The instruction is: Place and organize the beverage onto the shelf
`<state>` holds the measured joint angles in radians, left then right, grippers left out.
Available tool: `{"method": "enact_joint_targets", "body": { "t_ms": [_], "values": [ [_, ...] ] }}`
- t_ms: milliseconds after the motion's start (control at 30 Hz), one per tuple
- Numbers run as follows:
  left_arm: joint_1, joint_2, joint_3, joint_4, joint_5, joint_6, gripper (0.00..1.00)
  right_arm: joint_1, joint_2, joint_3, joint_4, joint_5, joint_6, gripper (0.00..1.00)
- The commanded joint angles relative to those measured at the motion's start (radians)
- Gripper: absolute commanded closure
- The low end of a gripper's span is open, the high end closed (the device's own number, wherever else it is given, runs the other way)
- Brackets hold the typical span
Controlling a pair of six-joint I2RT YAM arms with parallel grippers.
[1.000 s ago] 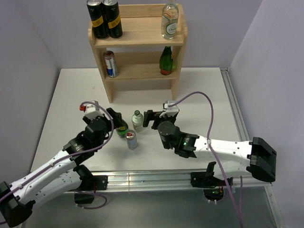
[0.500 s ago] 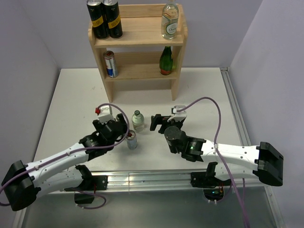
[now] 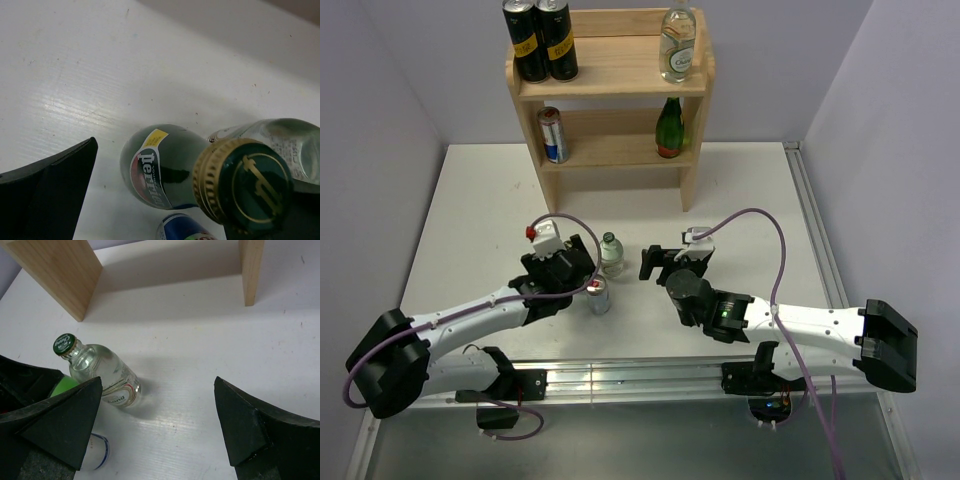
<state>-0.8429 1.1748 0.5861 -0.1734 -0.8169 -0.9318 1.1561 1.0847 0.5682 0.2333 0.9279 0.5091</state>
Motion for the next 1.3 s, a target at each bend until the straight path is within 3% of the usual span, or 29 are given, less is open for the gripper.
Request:
{"method": "enact_joint_targets", "body": {
  "t_ms": [0, 267, 500, 767, 1167, 1267],
  "values": [
    [0.034, 0.009, 0.015, -0.06, -0.022, -0.071, 0.01, 0.007, -0.025, -0.002, 0.011, 0.042, 0.023, 0.0],
    [0.065, 0.009, 0.035, -0.162, -0.096, -0.182, 0.01, 0.007, -0.008, -0.004, 0.018, 0.038, 0.02, 0.0],
    [0.065, 0.055, -0.021, 0.029, 0.031, -0.041, 0.01, 0.007, 0.006, -0.01, 0.015, 0.029, 0.034, 0.0],
    [0.056, 0.074, -0.143, 0.251, 0.048, -0.039, 0.01, 0.008, -0.017, -0.05, 0.015, 0.035, 0.055, 0.0],
    [-0.024, 0.259, -0.088, 0.311, -0.139, -0.015, 0.02, 0.007, -0.022, -0.073, 0.031, 0.029, 0.069, 0.0],
    [-0.056, 0.308, -0.049, 0.244, -0.237, -0.076, 0.04, 0.007, -0.023, -0.079, 0.032, 0.029, 0.072, 0.0]
  ]
}}
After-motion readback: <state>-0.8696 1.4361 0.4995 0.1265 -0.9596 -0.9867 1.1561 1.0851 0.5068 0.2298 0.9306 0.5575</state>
